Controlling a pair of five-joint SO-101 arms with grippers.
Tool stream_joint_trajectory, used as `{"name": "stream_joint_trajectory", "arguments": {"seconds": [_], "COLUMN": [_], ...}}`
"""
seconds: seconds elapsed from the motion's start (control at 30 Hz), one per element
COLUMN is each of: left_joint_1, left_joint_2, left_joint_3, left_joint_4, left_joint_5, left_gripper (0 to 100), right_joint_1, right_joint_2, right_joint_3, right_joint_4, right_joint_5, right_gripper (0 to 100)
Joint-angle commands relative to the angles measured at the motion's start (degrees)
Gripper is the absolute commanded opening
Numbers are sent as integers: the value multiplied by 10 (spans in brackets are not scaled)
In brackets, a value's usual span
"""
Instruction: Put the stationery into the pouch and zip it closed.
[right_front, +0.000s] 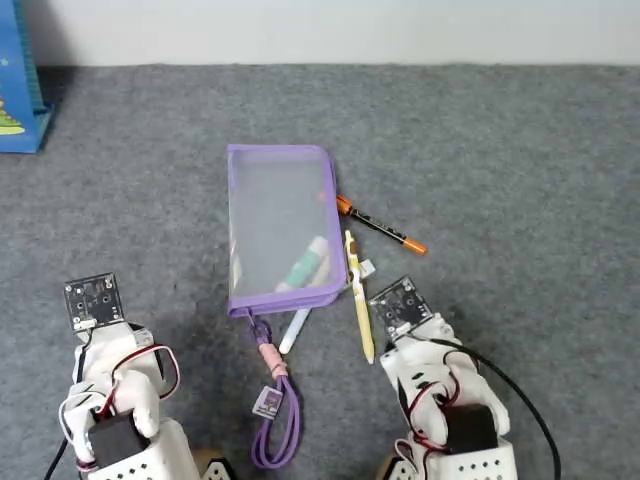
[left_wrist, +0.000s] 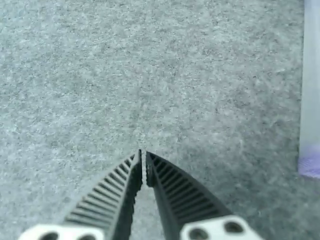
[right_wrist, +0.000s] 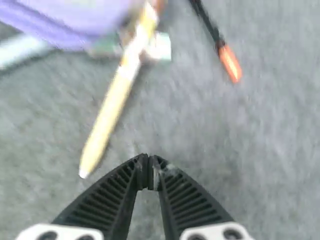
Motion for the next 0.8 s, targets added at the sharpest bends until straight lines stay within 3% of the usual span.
{"name": "stream_joint_trajectory", "arguments": {"seconds": [0.0, 0.27, 0.77], "left_joint_1": [-4, -4, -4], "left_joint_2": [-9, -9, -9], "left_joint_3": [-35, -34, -21], "left_joint_4": [-16, -16, -20], "left_joint_5": [-6, -7, -7], "left_gripper": [13, 13, 13], "right_joint_1": [-48, -128, -340], "right_joint_2": [-2, 148, 684], "right_joint_3": [-68, -157, -409], "right_joint_4": [-5, -20, -96], "right_joint_5": [1, -2, -186], "right_gripper": [15, 35, 45]}}
